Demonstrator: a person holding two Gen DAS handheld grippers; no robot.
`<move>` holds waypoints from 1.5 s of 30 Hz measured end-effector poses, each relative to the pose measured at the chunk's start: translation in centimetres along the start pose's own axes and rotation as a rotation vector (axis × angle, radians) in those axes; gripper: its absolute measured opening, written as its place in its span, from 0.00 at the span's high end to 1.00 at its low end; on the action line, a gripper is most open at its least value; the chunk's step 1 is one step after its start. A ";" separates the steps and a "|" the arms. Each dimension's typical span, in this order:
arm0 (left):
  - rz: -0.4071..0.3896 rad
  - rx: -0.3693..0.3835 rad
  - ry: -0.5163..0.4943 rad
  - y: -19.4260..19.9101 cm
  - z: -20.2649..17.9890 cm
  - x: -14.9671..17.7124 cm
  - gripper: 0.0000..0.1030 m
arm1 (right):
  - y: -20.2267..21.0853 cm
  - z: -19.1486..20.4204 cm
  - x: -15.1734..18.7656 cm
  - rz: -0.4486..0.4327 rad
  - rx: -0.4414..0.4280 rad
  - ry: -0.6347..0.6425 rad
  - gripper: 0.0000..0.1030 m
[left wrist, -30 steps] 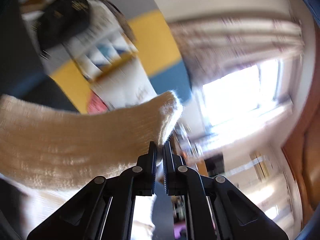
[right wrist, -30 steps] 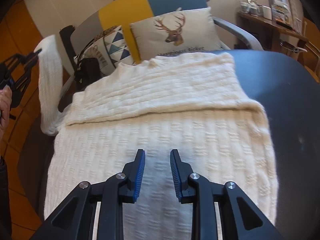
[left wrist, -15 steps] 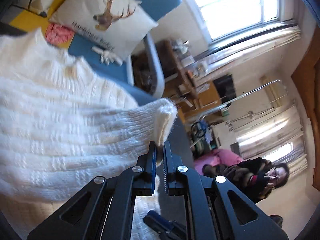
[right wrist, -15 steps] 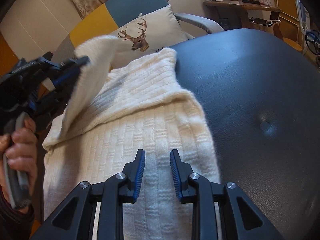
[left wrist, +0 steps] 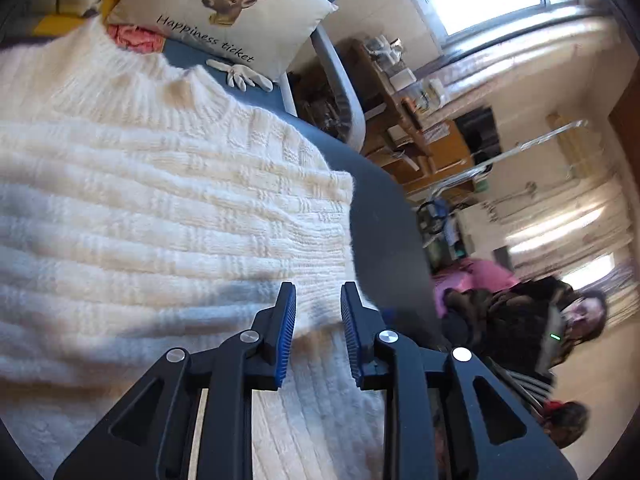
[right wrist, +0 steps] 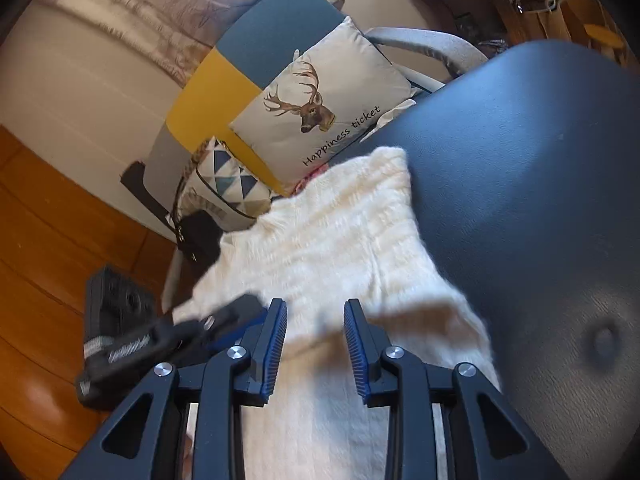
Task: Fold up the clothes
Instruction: 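Fold the sleeve across the sweater body with the left gripper and release, then grasp the sweater side edge with the right gripper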
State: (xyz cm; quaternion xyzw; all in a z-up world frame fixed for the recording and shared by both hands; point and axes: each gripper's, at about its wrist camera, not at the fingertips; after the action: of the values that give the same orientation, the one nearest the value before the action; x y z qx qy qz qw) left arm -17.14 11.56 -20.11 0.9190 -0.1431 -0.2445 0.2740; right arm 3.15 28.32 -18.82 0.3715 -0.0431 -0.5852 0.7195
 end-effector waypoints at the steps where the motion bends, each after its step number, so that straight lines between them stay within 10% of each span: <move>1: -0.024 -0.007 0.007 1.4 0.5 0.1 0.74 | -0.5 -0.1 -0.5 0.004 0.010 -0.010 0.71; 11: -0.175 -0.200 0.058 14.3 7.7 5.8 0.73 | -6.1 0.3 -2.8 0.126 0.158 0.085 0.69; 16: -0.208 -0.271 0.161 18.0 12.0 9.3 0.72 | -7.1 3.2 -1.3 0.130 0.363 0.314 0.95; 36: -0.228 -0.291 0.130 18.3 10.3 9.8 0.72 | -1.4 12.3 0.3 -0.141 0.490 0.657 0.96; 45: -0.198 -0.333 0.081 16.3 11.0 6.7 0.72 | -3.5 11.5 0.5 -0.098 0.527 0.688 0.96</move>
State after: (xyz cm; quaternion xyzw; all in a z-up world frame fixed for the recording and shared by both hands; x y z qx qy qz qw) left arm -19.40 -9.08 -21.23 0.8796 0.0016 -0.2536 0.4025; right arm -5.23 22.21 -12.80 0.7174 0.0686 -0.4298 0.5440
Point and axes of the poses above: each gripper's, at about its wrist camera, not at the fingertips, and y roughly against the way its jaws point, z to its left, x to its underside, and after that the axes turned 5 degrees about -y, right-handed
